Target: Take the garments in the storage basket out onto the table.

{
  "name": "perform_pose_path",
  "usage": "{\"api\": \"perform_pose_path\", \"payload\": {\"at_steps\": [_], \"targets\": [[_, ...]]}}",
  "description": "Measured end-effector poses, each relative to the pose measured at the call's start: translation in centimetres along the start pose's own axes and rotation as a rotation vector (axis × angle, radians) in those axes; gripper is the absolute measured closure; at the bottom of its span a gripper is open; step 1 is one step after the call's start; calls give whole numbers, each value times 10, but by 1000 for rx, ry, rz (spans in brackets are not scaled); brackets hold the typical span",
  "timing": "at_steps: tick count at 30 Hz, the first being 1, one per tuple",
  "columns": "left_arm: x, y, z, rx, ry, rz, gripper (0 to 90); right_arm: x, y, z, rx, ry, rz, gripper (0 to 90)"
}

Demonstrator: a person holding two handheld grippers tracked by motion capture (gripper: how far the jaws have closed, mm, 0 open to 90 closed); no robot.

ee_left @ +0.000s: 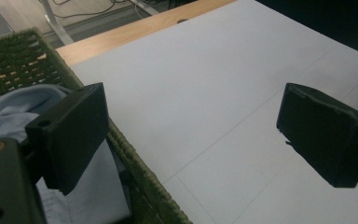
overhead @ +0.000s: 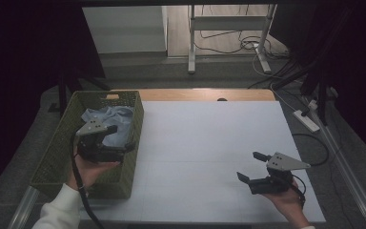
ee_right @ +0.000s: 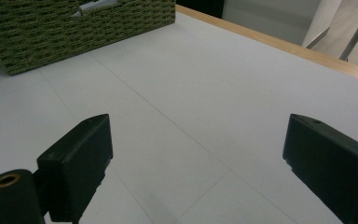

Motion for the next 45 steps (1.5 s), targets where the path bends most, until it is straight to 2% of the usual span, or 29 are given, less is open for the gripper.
{"api": "perform_pose_path", "payload": {"at_steps": [8, 12, 22, 45], "targets": [[5, -14, 6, 11, -23, 7, 92, 2, 1, 0, -6, -4, 15, 85], [5, -20, 7, 18, 1, -7, 91, 4, 1, 1, -9, -5, 19, 86], [9, -35, 16, 27, -36, 13, 92, 4, 2, 1, -14, -3, 18, 88], [29, -48, 50, -24, -101, 55, 98, 9, 5, 2, -26, -15, 50, 88]]}}
Point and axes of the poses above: each handheld gripper's, and its own axes: x roughly forward along the jaws, y roughly out of its underside, z roughly to its left, the point moved 1 cm from there along x, roughly forward along the jaws, and after that the axes turned 5 degrees about -x, right-handed, at the moved point
